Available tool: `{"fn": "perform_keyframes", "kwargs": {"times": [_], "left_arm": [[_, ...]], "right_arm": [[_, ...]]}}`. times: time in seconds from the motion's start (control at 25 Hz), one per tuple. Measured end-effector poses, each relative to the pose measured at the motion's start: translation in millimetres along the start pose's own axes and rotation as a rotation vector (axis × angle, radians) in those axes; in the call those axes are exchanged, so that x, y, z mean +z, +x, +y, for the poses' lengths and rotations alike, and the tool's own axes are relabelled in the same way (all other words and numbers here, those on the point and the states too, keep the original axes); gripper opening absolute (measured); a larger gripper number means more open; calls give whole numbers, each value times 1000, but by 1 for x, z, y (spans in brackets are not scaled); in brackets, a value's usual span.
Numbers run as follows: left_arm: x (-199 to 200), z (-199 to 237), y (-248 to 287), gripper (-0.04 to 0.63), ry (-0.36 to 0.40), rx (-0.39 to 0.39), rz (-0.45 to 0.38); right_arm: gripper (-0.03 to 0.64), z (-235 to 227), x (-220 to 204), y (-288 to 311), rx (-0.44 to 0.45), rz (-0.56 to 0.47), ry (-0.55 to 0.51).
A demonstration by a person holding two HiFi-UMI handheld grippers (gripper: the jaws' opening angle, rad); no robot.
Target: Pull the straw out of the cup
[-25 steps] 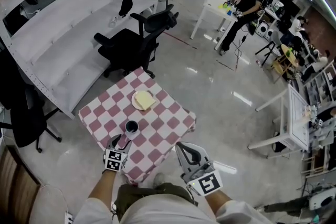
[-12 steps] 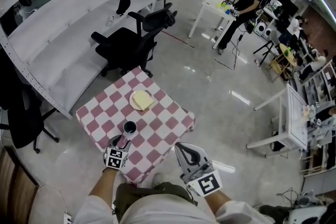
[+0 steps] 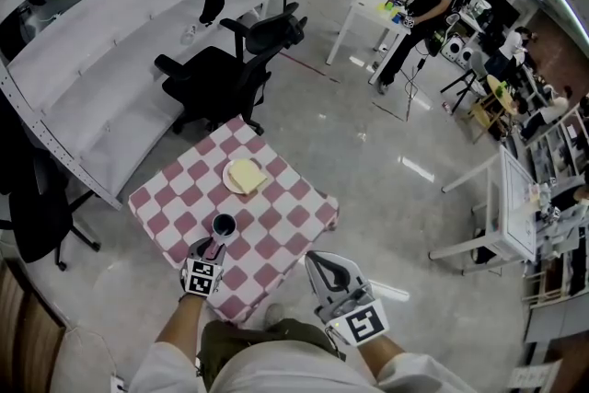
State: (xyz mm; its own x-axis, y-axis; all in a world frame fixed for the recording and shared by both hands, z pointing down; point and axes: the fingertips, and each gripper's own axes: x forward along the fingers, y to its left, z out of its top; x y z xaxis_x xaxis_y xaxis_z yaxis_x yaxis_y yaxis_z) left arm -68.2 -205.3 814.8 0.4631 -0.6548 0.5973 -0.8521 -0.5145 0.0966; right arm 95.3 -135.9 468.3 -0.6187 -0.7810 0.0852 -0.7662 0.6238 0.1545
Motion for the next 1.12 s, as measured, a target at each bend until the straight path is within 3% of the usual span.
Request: {"fn": "perform_keyframes", "kwargs": {"times": [0.08,0.32,0.72,1.12], "left_arm": [[1,0,1,144,1,3,-2],[-5,6,4,37,19,51,-4],[1,6,-6,31,30,60,-33],[35,3,-37,31,70,50,-89]], "right_arm": [[3,-1,-1,0,1,1,0],[3,-3,-6,2,6,4,1],[3,-1,-3,5,20,-3,14],[3,1,2,7,30,-28,16]]}}
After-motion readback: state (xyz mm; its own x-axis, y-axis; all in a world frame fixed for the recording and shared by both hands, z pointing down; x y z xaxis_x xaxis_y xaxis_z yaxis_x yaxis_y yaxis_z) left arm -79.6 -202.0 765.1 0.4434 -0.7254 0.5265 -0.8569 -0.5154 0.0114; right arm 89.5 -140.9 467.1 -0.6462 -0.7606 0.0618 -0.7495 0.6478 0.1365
